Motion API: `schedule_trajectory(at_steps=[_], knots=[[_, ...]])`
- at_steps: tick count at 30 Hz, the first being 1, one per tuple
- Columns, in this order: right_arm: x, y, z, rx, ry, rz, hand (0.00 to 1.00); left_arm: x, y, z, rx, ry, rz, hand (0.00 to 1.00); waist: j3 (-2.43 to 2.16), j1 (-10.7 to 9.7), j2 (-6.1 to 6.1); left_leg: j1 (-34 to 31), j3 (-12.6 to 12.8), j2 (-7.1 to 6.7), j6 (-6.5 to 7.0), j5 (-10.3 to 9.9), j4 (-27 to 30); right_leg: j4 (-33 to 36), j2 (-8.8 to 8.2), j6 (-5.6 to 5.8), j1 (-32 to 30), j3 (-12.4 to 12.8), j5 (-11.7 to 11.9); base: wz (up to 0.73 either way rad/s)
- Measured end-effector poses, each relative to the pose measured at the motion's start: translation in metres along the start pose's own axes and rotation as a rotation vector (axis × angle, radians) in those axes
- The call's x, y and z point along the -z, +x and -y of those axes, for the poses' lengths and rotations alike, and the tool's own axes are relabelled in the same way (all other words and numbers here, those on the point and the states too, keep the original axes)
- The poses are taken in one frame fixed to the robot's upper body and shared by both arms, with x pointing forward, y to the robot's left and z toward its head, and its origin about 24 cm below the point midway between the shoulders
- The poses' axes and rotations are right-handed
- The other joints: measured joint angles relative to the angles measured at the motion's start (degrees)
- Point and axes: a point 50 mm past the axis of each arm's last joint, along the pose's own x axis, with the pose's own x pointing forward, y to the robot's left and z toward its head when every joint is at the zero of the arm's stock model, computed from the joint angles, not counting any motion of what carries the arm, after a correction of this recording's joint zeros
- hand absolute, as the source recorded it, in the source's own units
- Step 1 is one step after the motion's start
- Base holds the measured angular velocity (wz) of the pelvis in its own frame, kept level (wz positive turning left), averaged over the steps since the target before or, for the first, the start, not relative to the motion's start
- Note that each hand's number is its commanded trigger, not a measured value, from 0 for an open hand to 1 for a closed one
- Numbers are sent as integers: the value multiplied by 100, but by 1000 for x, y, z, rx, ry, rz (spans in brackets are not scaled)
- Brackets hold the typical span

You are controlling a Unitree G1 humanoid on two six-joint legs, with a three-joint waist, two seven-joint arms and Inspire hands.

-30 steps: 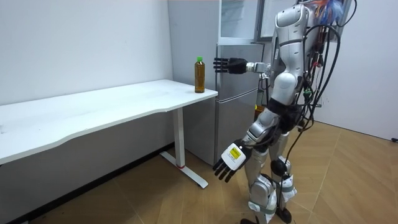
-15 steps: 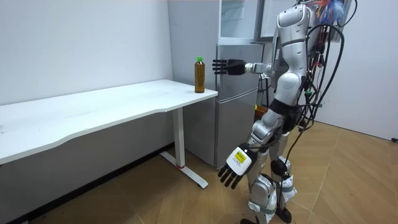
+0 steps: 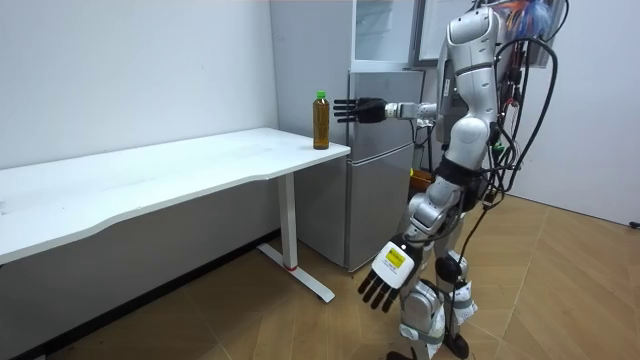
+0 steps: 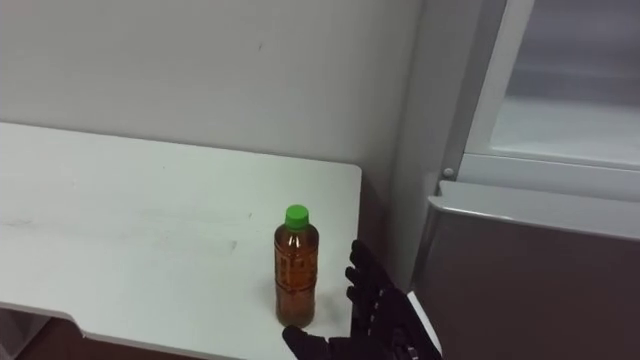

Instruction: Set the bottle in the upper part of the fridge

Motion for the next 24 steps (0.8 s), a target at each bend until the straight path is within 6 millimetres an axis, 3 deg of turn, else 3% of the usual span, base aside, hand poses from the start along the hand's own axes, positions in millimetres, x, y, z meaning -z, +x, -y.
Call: schedule_trajectory(at_steps=[13, 24], knots=[[-6, 21, 5, 69, -31, 15, 0, -29, 9, -2, -3, -24, 61, 0, 68, 119, 58, -485, -54, -9, 40, 60, 172, 193, -56, -40, -478, -72, 27, 2], [-10, 37, 7, 109, -50, 18, 0, -42, 12, -1, 14, -42, 85, 0, 71, 144, 63, -586, -53, -8, 36, 115, 142, 185, -60, -47, -611, -85, 32, 1]])
